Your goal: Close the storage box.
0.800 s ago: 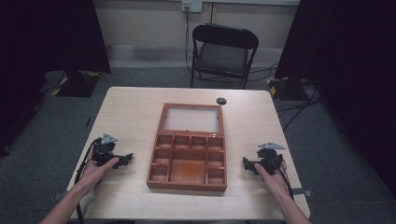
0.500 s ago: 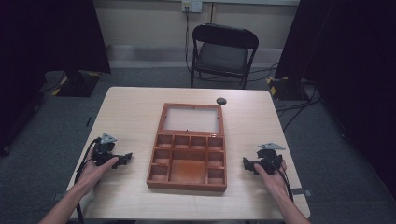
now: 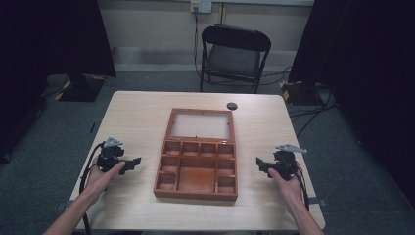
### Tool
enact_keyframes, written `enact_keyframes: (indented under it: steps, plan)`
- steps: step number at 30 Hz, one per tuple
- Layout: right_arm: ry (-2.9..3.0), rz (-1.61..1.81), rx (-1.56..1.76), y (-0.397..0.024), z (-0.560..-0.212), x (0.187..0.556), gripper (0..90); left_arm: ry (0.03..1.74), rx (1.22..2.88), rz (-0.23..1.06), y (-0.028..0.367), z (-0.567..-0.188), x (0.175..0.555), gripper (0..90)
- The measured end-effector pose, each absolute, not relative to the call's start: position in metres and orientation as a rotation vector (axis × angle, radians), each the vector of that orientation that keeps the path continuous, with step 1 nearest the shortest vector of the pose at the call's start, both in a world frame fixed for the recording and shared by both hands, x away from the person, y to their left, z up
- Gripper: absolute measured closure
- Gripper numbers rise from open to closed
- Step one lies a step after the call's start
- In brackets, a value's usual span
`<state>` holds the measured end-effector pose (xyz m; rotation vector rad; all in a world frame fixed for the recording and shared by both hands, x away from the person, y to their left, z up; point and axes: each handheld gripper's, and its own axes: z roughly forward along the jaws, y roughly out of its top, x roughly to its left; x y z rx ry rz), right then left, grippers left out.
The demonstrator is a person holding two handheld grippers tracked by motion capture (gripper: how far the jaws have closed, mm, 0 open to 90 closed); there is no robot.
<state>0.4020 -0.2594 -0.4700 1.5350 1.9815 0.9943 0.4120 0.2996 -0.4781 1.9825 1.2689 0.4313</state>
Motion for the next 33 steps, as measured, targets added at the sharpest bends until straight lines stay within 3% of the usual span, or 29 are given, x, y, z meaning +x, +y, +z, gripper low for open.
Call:
enact_keyframes:
  steps: [12, 20, 33]
  plan:
    - [2.040, 1.054, 1.494, -0.238, -0.458, 0.420, 16.7, 1.169, 2.022, 0.471, 0.275, -0.461, 0.420, 19.4]
    - [2.065, 1.157, 1.464, -0.223, -0.447, 0.435, 23.1, 1.161, 1.975, 0.480, 0.265, -0.449, 0.431, 20.4]
    - [2.099, 1.224, 1.438, -0.211, -0.425, 0.458, 20.7, 1.129, 1.960, 0.476, 0.256, -0.437, 0.454, 20.7]
